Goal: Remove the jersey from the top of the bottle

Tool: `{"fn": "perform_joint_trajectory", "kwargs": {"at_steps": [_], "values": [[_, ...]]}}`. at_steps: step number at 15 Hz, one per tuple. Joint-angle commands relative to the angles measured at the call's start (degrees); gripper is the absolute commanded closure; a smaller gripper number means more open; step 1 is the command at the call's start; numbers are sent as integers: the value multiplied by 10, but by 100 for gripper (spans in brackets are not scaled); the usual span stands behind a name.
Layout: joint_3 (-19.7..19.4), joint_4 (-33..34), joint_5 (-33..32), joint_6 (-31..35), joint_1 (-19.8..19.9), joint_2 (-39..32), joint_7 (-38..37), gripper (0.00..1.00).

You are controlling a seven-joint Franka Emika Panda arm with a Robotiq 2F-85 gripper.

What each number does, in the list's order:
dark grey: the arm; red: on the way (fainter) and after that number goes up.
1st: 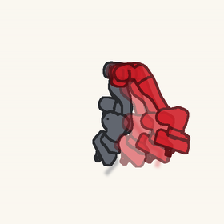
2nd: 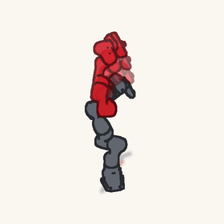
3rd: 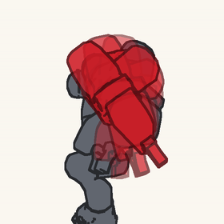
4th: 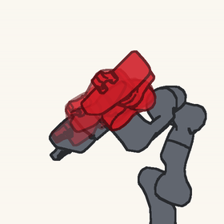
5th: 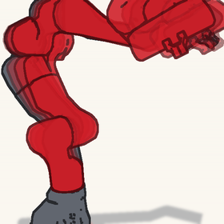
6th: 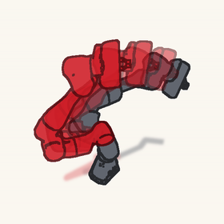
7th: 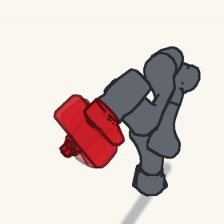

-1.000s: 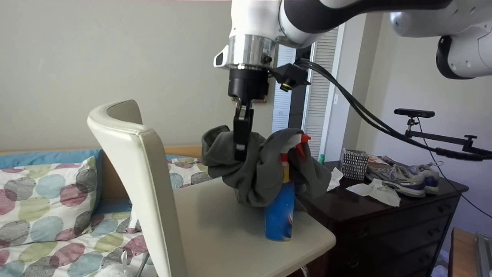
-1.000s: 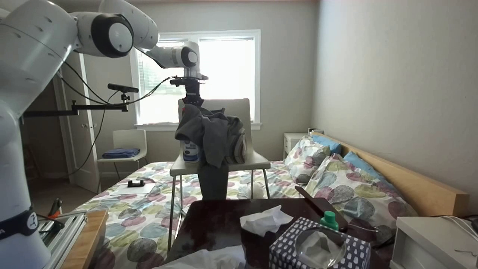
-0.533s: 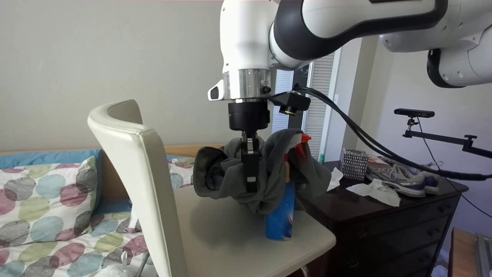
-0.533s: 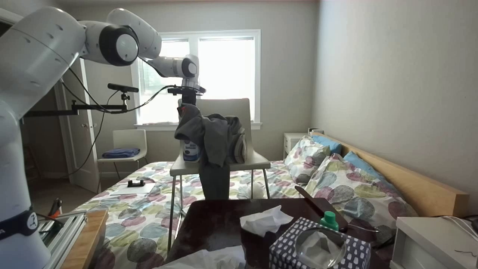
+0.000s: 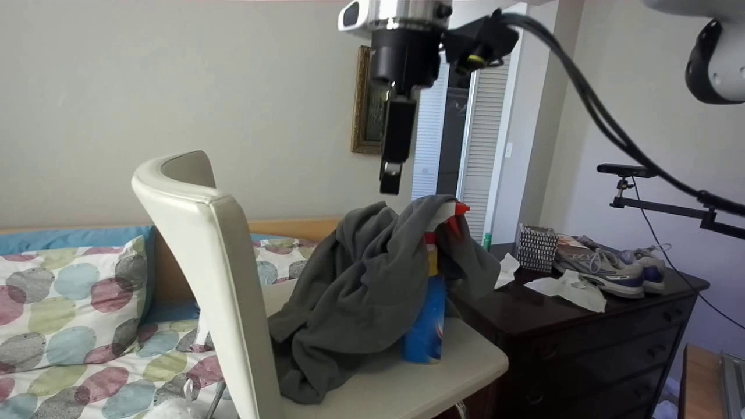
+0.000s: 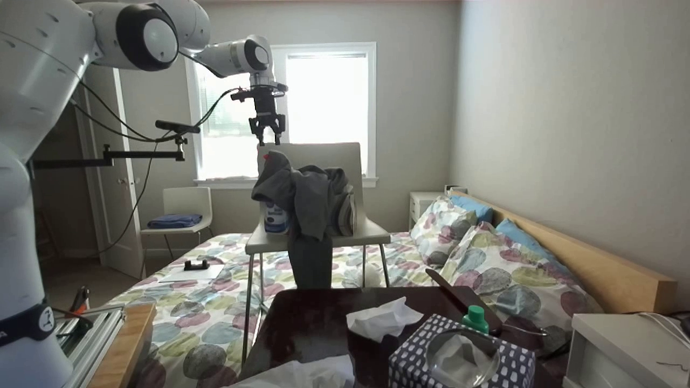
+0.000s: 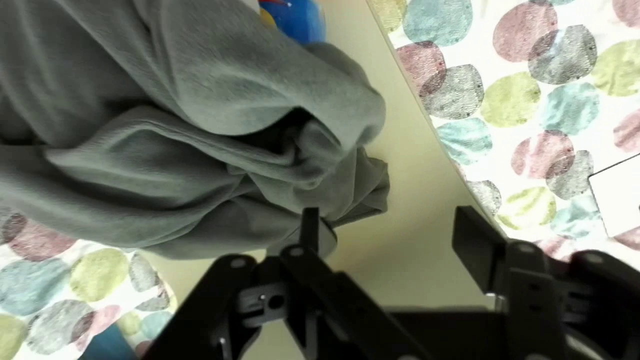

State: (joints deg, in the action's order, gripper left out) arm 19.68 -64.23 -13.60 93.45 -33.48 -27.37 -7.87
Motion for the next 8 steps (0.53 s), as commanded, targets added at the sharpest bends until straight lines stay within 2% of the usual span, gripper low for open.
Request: {"fn": "perform_joint_trajectory", "kwargs": {"at_steps": [1, 5, 8], "values": [[-9, -45, -60, -64, -12, 78, 4, 0], [-6, -90, -119, -102, -9, 123, 32, 0], [-2, -138, -134, -90, -3, 141, 51, 0]]}}
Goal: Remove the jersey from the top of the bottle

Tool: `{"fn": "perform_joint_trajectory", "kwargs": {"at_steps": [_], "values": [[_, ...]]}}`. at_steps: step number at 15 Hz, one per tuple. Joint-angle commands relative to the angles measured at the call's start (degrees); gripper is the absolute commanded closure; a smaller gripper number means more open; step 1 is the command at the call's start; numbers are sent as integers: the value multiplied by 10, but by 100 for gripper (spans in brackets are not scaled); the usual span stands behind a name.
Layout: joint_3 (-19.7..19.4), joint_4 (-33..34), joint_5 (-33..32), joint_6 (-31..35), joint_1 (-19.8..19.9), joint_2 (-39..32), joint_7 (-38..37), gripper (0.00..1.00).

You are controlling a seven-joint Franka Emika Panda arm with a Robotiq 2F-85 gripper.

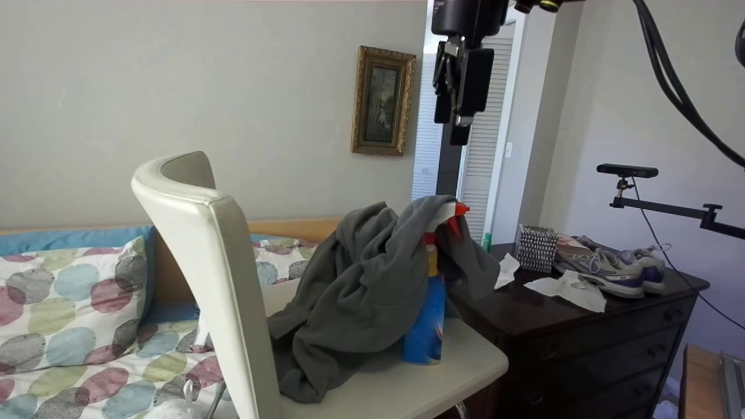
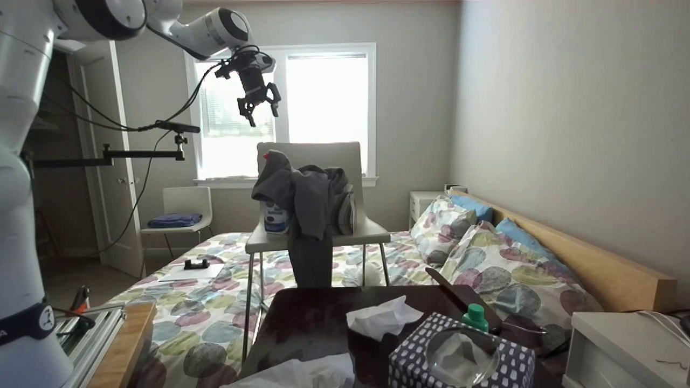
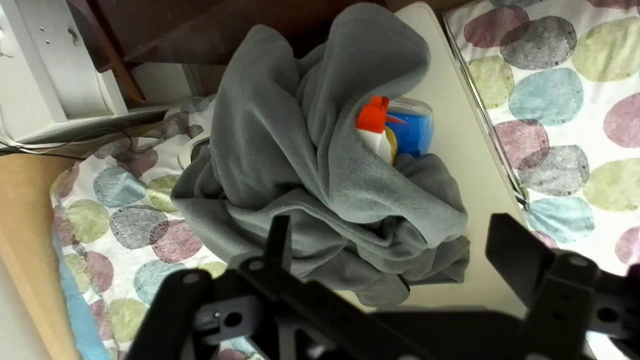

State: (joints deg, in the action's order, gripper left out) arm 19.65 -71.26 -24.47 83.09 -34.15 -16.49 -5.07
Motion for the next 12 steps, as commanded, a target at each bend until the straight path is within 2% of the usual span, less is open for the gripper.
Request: {"fn": "perform_joint_trajectory", "kwargs": {"at_steps": [1, 2, 3, 4, 8, 12], "values": [[-2, -90, -48, 25, 4, 39, 44, 0], [-4, -110, -62, 33, 5, 43, 43, 0], [-6, -114, -69, 14, 6, 42, 44, 0], [-1, -61, -46, 5, 1, 14, 29, 0], [-2, -88, -58, 4, 5, 19, 32, 0], [-3, -111, -61, 43, 10, 14, 33, 0]]}}
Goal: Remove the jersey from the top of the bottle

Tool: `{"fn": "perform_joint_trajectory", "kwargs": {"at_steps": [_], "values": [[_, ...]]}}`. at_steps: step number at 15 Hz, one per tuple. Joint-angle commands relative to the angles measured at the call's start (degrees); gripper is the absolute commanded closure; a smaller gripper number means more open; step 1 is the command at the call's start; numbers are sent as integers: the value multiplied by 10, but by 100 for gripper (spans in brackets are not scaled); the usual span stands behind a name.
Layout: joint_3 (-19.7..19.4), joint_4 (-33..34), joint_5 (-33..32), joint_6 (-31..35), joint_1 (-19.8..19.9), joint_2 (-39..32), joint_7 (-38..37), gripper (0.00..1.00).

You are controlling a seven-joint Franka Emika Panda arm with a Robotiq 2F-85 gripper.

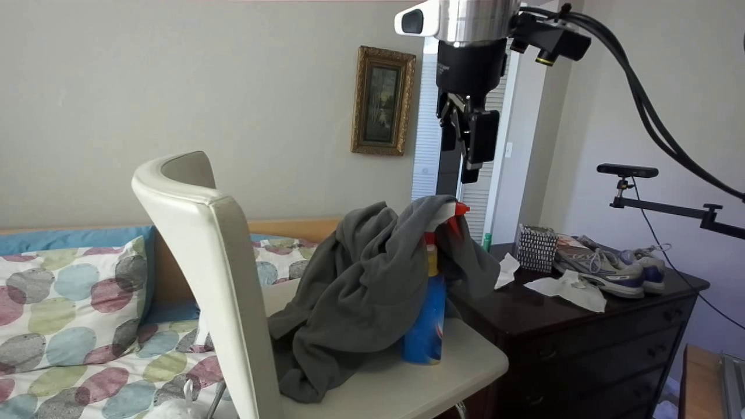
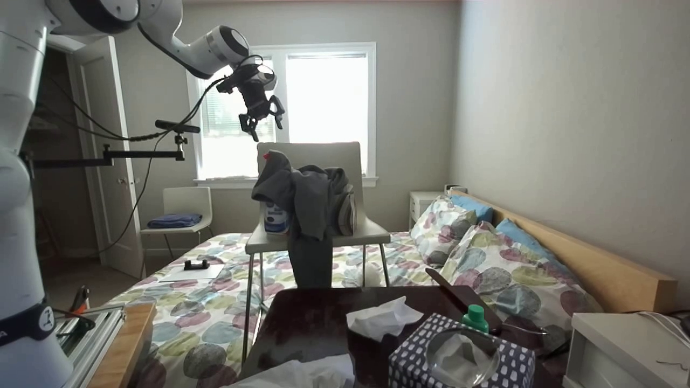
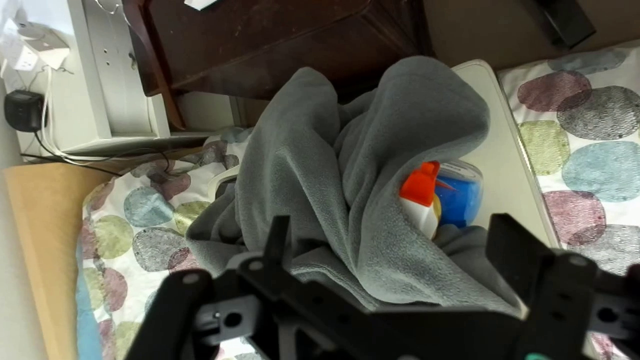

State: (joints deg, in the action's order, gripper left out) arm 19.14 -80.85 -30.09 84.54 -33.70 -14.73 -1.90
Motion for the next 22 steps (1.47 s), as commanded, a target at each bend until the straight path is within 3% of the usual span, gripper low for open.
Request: {"fn": "perform_joint_trajectory", "kwargs": {"at_steps": [1, 4, 10, 12, 14, 16, 18, 22], "values": [[2, -18, -5, 41, 6, -4, 2, 0], [0, -30, -12, 72, 6, -5, 4, 0], [0, -49, -8, 78, 8, -5, 12, 14], [0, -54, -6, 81, 9, -5, 16, 14], [1, -59, -8, 87, 10, -6, 18, 26], [0, -64, -11, 90, 10, -8, 19, 48], [0, -68, -11, 93, 11, -7, 21, 60], [0, -74, -19, 103, 13, -6, 26, 92]]}}
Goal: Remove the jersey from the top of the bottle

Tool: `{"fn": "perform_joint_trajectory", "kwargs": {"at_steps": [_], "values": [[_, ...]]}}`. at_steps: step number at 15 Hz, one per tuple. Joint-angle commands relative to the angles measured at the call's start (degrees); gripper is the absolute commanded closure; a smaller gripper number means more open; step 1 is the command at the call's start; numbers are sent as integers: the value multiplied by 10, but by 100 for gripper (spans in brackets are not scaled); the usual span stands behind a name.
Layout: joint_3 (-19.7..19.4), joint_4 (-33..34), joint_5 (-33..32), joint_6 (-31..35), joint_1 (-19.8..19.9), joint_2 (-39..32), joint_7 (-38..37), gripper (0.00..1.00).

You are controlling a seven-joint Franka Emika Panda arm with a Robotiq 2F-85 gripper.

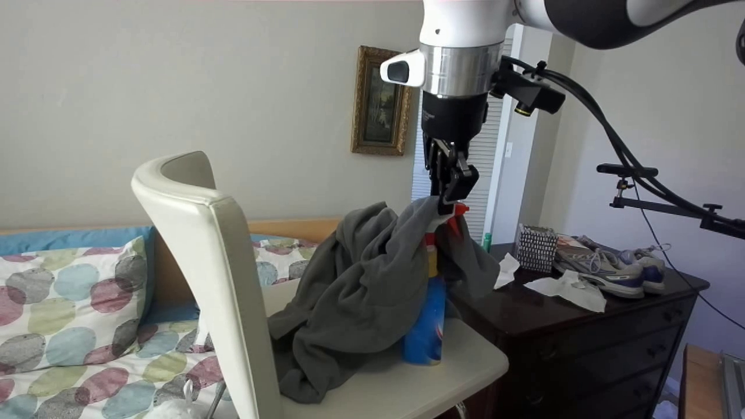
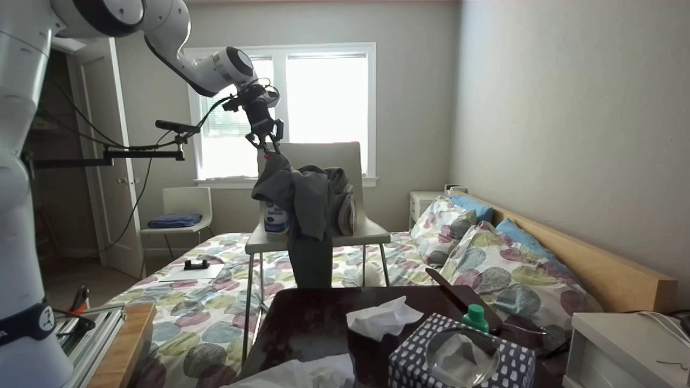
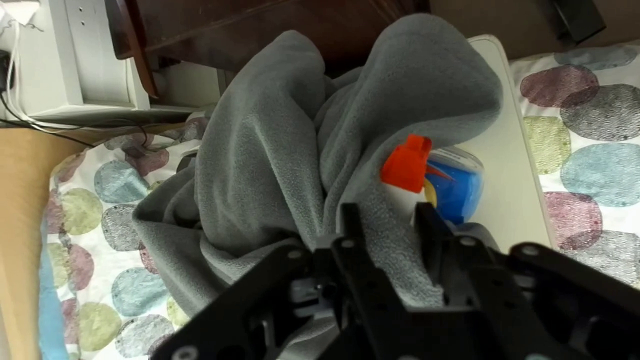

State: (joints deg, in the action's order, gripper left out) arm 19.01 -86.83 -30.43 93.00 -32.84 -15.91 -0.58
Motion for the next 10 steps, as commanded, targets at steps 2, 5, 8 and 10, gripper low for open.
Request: {"fn": "perform_joint_trajectory", "kwargs": {"at_steps": [2, 5, 8, 10], "values": [[3, -12, -20, 20, 3, 7, 14, 95], [5, -9, -22, 21, 0, 8, 17, 93], [9, -5, -27, 17, -5, 9, 20, 93], [10, -5, -26, 14, -7, 10, 21, 92]]}}
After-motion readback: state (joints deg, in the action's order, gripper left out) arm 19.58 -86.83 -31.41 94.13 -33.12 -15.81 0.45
